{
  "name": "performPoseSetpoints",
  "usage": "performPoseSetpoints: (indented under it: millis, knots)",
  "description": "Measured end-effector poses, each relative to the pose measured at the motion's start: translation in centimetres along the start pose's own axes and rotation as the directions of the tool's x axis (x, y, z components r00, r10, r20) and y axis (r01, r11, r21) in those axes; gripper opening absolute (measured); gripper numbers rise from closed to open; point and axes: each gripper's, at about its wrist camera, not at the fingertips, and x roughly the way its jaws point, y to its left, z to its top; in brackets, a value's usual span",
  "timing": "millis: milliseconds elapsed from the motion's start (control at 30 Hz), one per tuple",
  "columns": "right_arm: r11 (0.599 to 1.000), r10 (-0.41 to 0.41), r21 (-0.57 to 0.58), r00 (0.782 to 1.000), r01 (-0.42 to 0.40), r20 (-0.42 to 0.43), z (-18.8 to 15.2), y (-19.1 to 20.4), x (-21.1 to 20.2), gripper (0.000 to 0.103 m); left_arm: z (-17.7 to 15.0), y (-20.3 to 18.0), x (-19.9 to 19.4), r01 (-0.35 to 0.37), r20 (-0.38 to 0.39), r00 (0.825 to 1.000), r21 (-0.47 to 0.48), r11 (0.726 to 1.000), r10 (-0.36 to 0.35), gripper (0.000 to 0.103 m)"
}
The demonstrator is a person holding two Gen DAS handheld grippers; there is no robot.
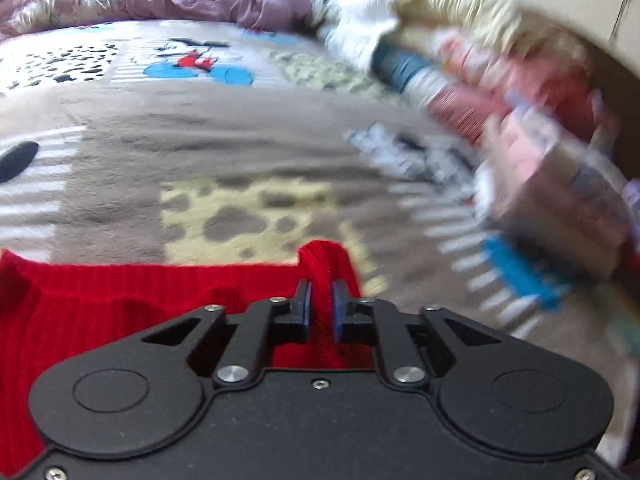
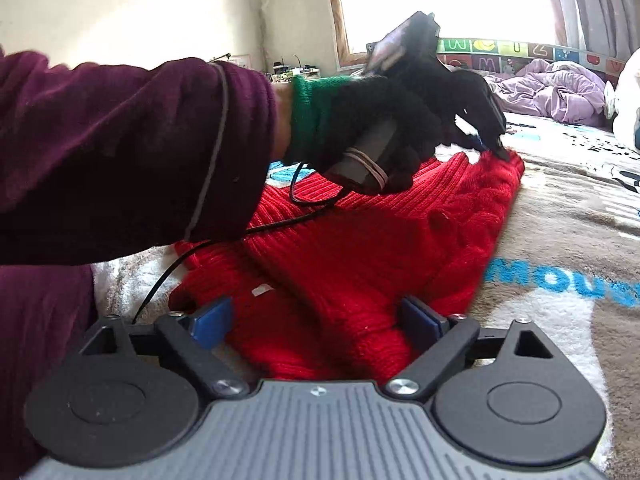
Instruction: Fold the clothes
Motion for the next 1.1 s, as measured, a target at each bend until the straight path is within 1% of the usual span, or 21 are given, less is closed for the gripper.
performPoseSetpoints:
  millis: [33, 100, 200, 267, 300, 333, 433, 500, 567, 600, 700, 767, 833, 900, 967, 1000, 1100]
  knots:
    - [1.000, -0.002, -0.004, 1.000, 0.002, -0.003, 0.0, 0.1, 0.1, 0.092, 0.0, 0.0, 0.0, -0.008, 0.001, 1.000, 0.011, 1.000, 0.008, 0.026]
    - [1.000, -0.005, -0.010, 1.000, 0.005, -0.008, 0.1, 0.2, 0.3, 0.094, 0.3, -0.1, -0.3, -0.020, 0.008, 1.000, 0.017, 1.000, 0.019, 0.026]
    - [1.000, -0.005, -0.010, 1.000, 0.005, -0.013, 0.2, 0.3, 0.5, 0.095, 0.7, -0.2, -2.3, -0.043, 0.066, 0.997, 0.026, 0.999, 0.041, 0.026]
    - [1.000, -0.007, -0.009, 1.000, 0.007, -0.015, 0.2, 0.3, 0.6, 0.095, 0.9, -0.5, -3.6, -0.036, 0.097, 0.995, 0.045, 0.998, 0.031, 0.026]
    - [1.000, -0.006, -0.007, 1.000, 0.006, -0.015, 0.2, 0.3, 0.6, 0.095, 1.0, -0.7, -4.0, -0.028, 0.104, 0.994, 0.060, 0.998, 0.022, 0.025]
    - [1.000, -0.005, -0.005, 1.000, 0.005, -0.015, 0.3, 0.3, 0.6, 0.095, 1.0, -1.2, -4.2, -0.019, 0.105, 0.994, 0.079, 0.997, 0.011, 0.020]
    - [1.000, 0.005, 0.005, 1.000, -0.005, -0.010, 0.3, 0.0, 0.5, 0.095, 0.8, -2.5, -3.4, 0.001, 0.072, 0.997, 0.136, 0.991, -0.011, 0.020]
    - [1.000, 0.008, 0.004, 1.000, -0.008, -0.011, 0.2, -0.1, 0.6, 0.095, 0.4, -3.0, -1.7, -0.029, 0.029, 0.999, 0.164, 0.986, 0.024, 0.020]
    - [1.000, 0.008, 0.000, 1.000, -0.008, -0.012, 0.2, -0.1, 0.6, 0.095, -0.2, -2.8, 0.6, -0.084, -0.020, 0.996, 0.188, 0.979, 0.089, 0.020]
    - [1.000, 0.008, -0.003, 1.000, -0.008, -0.014, 0.2, 0.0, 0.6, 0.095, -0.3, -2.5, 0.9, -0.093, -0.017, 0.995, 0.186, 0.978, 0.097, 0.024]
    - [1.000, 0.007, -0.007, 1.000, -0.008, -0.017, 0.2, 0.1, 0.7, 0.095, 0.7, -1.4, 0.1, -0.066, -0.018, 0.998, 0.107, 0.992, 0.068, 0.024]
    - [1.000, 0.005, -0.011, 1.000, -0.005, -0.020, 0.2, 0.1, 0.8, 0.095, 0.8, -1.6, -1.5, -0.072, 0.023, 0.997, 0.123, 0.990, 0.070, 0.024]
    - [1.000, 0.001, -0.017, 1.000, -0.002, -0.021, 0.2, 0.2, 0.7, 0.095, 0.5, -2.0, -3.4, -0.047, 0.041, 0.998, 0.128, 0.991, 0.042, 0.024]
    - [1.000, 0.000, -0.020, 1.000, -0.001, -0.022, 0.2, 0.2, 0.7, 0.095, -0.3, -2.9, -5.5, -0.022, 0.045, 0.999, 0.162, 0.986, 0.014, 0.024]
    - [1.000, 0.002, -0.020, 1.000, -0.002, -0.022, 0.2, 0.2, 0.7, 0.095, -1.7, -3.9, -6.7, 0.018, 0.028, 0.999, 0.195, 0.981, -0.024, 0.024]
    - [1.000, 0.003, -0.020, 1.000, -0.003, -0.022, 0.2, 0.2, 0.7, 0.095, -2.5, -4.4, -6.9, 0.028, 0.012, 0.999, 0.210, 0.977, -0.031, 0.024]
    - [1.000, 0.002, -0.022, 1.000, -0.002, -0.024, 0.3, 0.2, 0.6, 0.095, -4.5, -5.1, -4.9, -0.010, -0.055, 0.998, 0.258, 0.966, 0.025, 0.024]
